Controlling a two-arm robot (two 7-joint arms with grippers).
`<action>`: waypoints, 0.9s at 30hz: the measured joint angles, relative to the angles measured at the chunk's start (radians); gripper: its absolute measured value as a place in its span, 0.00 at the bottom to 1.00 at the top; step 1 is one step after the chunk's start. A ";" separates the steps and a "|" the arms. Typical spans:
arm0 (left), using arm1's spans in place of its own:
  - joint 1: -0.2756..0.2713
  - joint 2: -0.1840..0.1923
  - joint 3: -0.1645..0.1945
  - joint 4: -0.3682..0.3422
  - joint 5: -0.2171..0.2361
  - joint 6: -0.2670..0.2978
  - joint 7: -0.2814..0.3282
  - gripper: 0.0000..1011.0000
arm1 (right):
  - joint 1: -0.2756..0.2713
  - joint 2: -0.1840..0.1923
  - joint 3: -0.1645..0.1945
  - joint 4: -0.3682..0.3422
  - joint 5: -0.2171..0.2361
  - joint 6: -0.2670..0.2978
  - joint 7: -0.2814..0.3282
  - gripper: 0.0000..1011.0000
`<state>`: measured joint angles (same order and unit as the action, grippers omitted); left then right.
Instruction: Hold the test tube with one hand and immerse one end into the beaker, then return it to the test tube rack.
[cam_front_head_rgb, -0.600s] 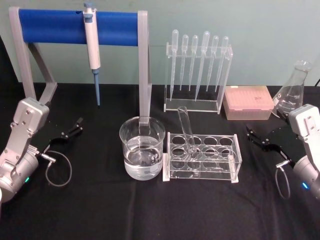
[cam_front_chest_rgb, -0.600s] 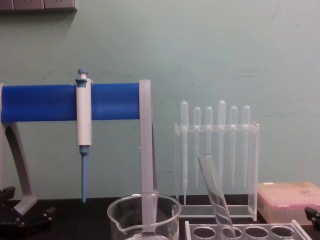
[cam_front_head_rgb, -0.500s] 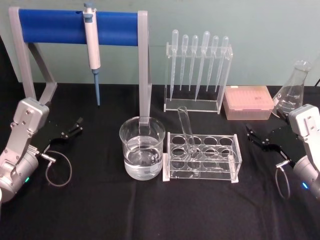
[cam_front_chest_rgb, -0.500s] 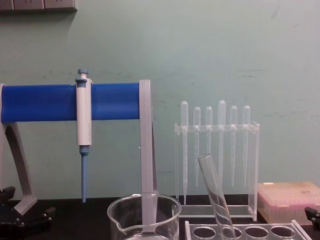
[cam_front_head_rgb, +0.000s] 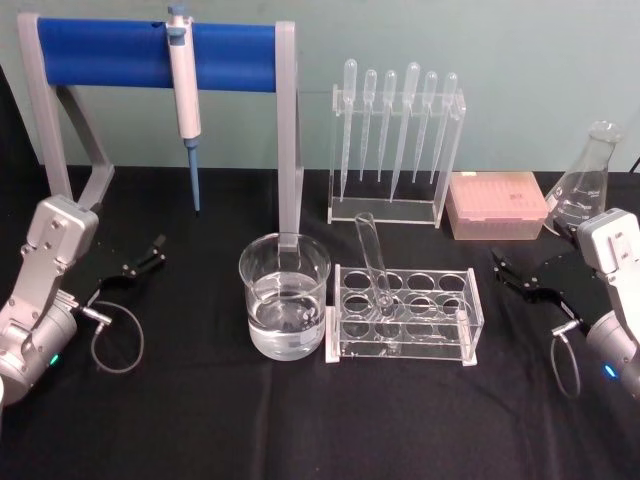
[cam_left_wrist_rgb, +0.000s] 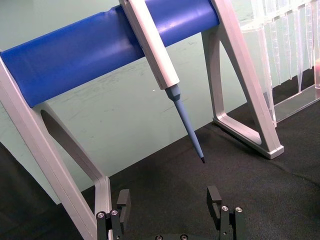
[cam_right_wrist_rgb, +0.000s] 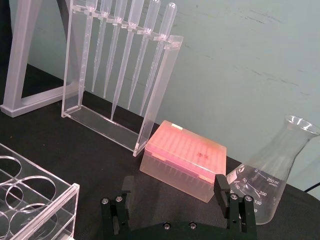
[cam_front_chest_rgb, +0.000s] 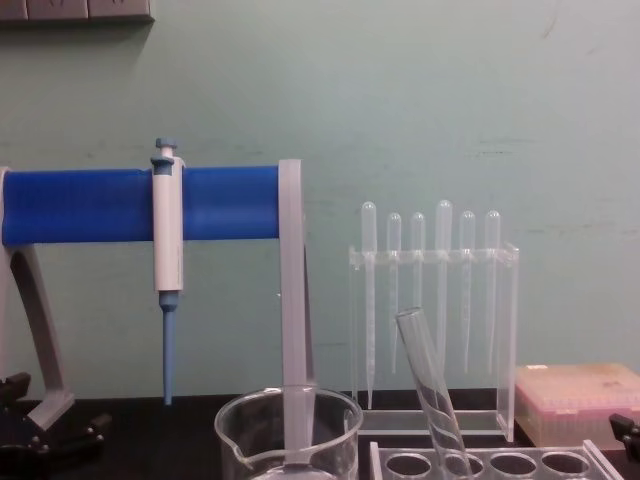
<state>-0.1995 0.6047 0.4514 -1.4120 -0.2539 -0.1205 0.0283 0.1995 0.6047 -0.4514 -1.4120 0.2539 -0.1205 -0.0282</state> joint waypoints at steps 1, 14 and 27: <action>0.000 0.000 0.000 0.000 0.000 0.000 0.000 0.99 | 0.000 0.000 0.000 0.000 0.000 0.000 0.000 0.99; 0.000 0.000 0.000 0.000 0.000 0.000 0.000 0.99 | 0.000 0.000 0.000 0.000 0.000 0.000 0.000 0.99; 0.000 0.000 0.000 0.000 0.000 0.000 0.000 0.99 | -0.161 0.099 0.089 -0.247 -0.003 0.048 -0.027 0.99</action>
<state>-0.1996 0.6047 0.4514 -1.4120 -0.2539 -0.1206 0.0283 0.0385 0.7039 -0.3624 -1.6589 0.2508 -0.0728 -0.0548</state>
